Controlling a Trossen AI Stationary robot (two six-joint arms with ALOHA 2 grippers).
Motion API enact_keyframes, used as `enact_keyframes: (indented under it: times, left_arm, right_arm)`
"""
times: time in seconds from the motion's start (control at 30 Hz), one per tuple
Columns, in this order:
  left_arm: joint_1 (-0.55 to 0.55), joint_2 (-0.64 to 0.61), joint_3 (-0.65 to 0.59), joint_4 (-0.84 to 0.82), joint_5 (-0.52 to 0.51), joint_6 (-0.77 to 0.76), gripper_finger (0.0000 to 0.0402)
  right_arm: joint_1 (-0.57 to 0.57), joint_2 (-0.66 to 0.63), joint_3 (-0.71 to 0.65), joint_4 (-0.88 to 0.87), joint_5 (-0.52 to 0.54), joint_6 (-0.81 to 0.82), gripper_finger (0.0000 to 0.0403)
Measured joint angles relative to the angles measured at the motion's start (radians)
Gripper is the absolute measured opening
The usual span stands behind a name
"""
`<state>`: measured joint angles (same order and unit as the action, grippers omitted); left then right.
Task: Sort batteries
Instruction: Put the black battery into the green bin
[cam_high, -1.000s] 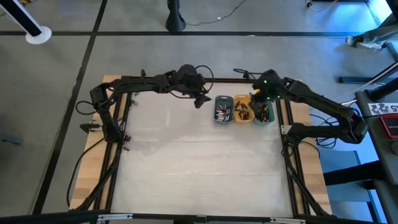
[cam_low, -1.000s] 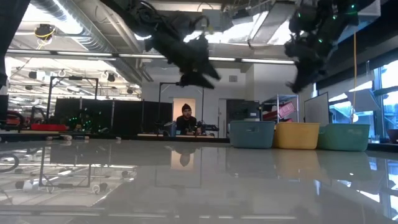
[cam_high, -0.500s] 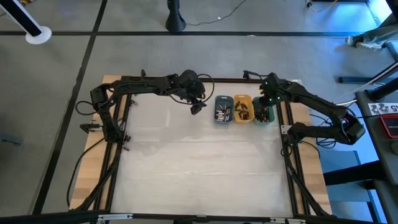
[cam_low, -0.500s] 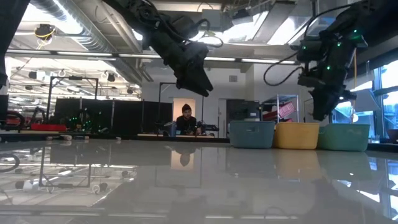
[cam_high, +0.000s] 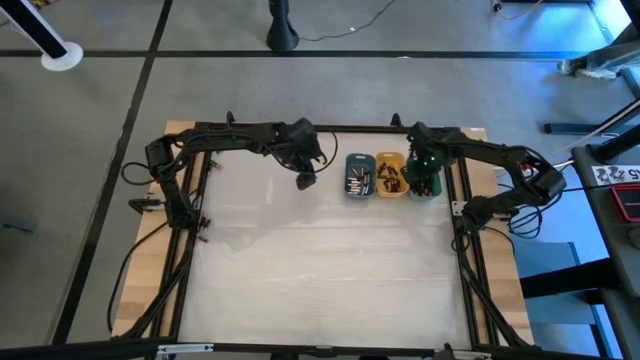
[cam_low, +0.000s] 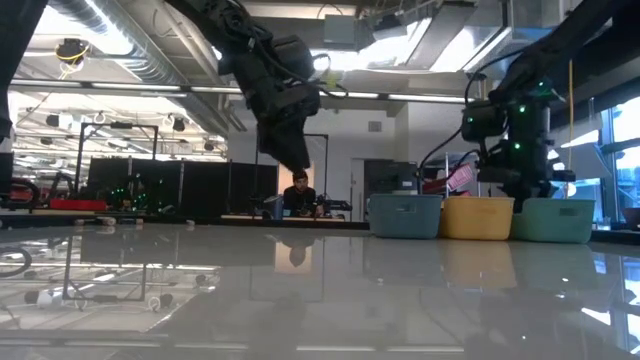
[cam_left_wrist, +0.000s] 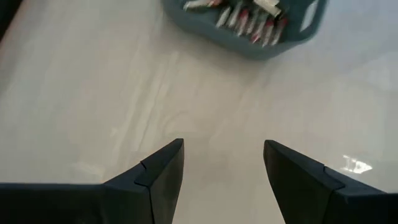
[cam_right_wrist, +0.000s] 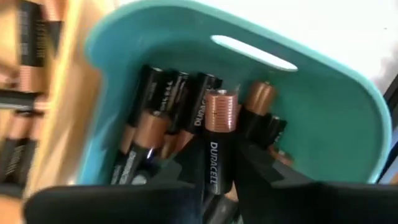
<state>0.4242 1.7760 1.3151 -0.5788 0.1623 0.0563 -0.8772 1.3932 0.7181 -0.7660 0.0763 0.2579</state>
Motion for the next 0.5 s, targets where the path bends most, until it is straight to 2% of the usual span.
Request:
enact_keyframes:
  times: [0.27, 0.37, 0.5]
  left_arm:
    - [-0.001, 0.0, 0.0, -0.006, -0.033, -0.041, 0.0209]
    - [-0.001, 0.0, 0.0, -0.006, -0.063, -0.043, 0.0209]
    - [0.0, 0.0, 0.0, -0.013, -0.099, -0.047, 0.0209]
  right_arm:
    - [0.0, 0.005, 0.021, 0.03, 0.017, -0.027, 0.0195]
    - [0.0, 0.002, 0.047, 0.014, 0.012, -0.041, 0.0218]
    - [0.0, -0.031, 0.071, 0.003, 0.011, -0.057, 0.0226]
